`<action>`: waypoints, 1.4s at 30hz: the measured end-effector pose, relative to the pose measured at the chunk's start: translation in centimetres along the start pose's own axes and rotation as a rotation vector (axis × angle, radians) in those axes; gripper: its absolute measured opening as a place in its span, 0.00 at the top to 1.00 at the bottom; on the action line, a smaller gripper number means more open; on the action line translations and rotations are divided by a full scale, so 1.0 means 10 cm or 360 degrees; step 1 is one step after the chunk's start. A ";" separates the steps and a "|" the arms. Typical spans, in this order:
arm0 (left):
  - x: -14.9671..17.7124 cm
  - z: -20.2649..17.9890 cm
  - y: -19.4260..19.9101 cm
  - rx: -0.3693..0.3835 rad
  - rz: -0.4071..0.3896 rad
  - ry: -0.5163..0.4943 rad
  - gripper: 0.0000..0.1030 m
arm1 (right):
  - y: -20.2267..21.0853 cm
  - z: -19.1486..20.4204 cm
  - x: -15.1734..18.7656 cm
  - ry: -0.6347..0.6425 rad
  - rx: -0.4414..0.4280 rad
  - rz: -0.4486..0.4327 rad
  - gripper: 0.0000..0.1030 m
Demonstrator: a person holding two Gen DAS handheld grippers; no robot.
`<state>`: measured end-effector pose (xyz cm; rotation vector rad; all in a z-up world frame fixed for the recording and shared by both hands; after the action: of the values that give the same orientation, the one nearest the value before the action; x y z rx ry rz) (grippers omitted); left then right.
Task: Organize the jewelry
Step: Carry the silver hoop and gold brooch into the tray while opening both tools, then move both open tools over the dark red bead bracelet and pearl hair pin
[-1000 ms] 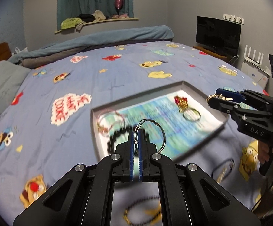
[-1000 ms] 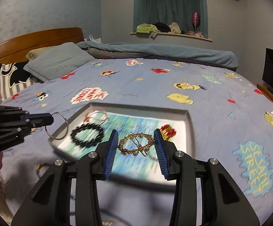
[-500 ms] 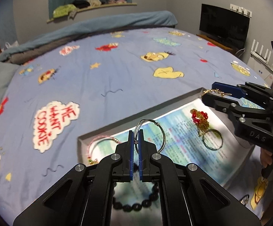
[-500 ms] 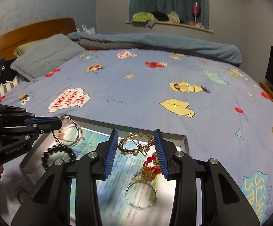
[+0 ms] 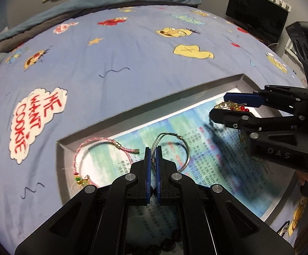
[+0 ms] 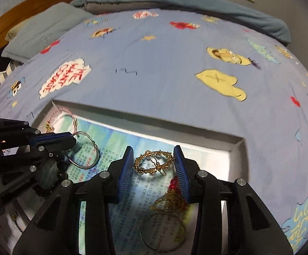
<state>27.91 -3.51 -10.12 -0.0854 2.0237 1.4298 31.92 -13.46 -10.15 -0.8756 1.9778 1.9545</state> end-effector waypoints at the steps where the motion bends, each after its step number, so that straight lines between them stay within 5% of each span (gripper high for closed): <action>1: 0.01 0.00 -0.02 0.0000 0.0011 -0.0004 0.95 | -0.01 0.00 0.00 -0.0005 -0.0002 0.0006 0.62; 12: 0.03 0.03 -0.08 0.0016 0.0035 0.0019 0.91 | 0.00 0.03 -0.03 -0.0022 -0.0057 0.0006 0.47; 15: 0.02 0.05 -0.03 -0.0014 0.0004 0.0020 0.77 | 0.04 0.02 -0.04 -0.0034 -0.0056 -0.0008 0.45; 19: 0.00 0.03 0.09 -0.0041 -0.0021 0.0007 0.76 | 0.17 -0.01 -0.04 -0.0050 -0.0048 -0.0038 0.44; 23: 0.00 -0.01 0.30 -0.0104 -0.0073 -0.0017 0.53 | 0.38 -0.06 -0.01 -0.0070 -0.0042 -0.0074 0.38; 29: 0.10 -0.07 0.66 -0.0157 -0.0161 0.0002 0.36 | 0.76 -0.10 0.12 -0.0071 0.0006 -0.0146 0.32; 42: 0.57 -0.21 1.38 -0.0238 -0.0312 0.0035 0.17 | 1.44 0.01 0.56 -0.0006 0.0132 -0.0303 0.09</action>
<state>16.80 1.95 -1.43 -0.3549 1.8659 1.4573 19.45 -15.67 -1.23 -0.9979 1.8826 1.7558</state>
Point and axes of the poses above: each gripper's, at about its wrist camera, not at the fingertips, and y roughly against the way its jaws point, z to its left, x to its underside, the point moved 7 cm from there along -y, roughly the way its jaws point, and after that the axes turned 9 degrees about x, right-handed, at the moved point
